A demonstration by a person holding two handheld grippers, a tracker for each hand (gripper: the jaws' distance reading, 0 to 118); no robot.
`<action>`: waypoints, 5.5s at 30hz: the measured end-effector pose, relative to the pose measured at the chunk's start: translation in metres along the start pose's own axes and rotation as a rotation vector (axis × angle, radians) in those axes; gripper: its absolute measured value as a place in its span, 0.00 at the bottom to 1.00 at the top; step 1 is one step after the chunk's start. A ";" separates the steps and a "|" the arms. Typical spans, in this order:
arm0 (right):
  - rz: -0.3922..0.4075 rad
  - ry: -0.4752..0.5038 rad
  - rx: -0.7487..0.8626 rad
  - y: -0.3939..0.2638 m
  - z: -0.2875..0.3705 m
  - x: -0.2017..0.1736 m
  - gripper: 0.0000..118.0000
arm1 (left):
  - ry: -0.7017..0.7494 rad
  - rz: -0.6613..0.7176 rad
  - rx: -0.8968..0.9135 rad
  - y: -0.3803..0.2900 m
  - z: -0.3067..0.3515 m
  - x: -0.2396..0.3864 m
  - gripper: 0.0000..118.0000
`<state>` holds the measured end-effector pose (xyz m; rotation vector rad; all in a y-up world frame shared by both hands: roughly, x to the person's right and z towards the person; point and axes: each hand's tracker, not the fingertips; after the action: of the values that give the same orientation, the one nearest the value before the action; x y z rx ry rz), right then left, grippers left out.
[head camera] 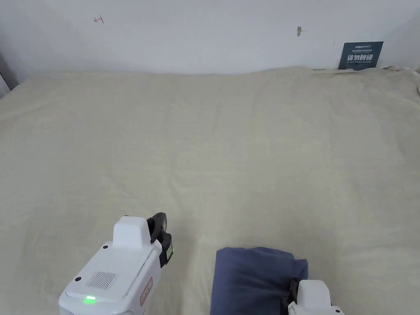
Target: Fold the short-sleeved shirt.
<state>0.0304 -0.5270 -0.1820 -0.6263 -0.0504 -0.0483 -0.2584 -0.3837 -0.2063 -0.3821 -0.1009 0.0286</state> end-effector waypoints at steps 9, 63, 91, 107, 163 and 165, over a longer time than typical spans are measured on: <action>0.032 0.004 0.040 -0.016 -0.003 0.000 0.01 | -0.110 0.061 -0.128 -0.007 -0.012 0.006 0.00; 0.000 0.080 0.350 0.127 0.082 0.042 0.01 | -0.521 0.176 -0.716 -0.012 -0.109 -0.008 0.18; 0.005 -0.026 0.444 0.187 0.087 0.032 0.01 | 0.214 0.105 -0.813 0.060 -0.094 -0.352 0.18; -0.017 -0.039 0.392 0.186 0.080 0.042 0.01 | 0.459 0.130 -0.703 0.039 -0.091 -0.345 0.95; -0.003 -0.039 0.489 0.202 0.125 0.061 0.01 | 0.079 -0.061 0.339 0.059 0.010 0.015 0.00; -0.003 -0.043 0.488 0.200 0.124 0.060 0.01 | 0.086 -0.057 0.344 0.057 0.010 0.018 0.00</action>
<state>0.0983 -0.2943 -0.1942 -0.1395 -0.1006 -0.0239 -0.2417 -0.3261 -0.2166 -0.0363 -0.0205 -0.0265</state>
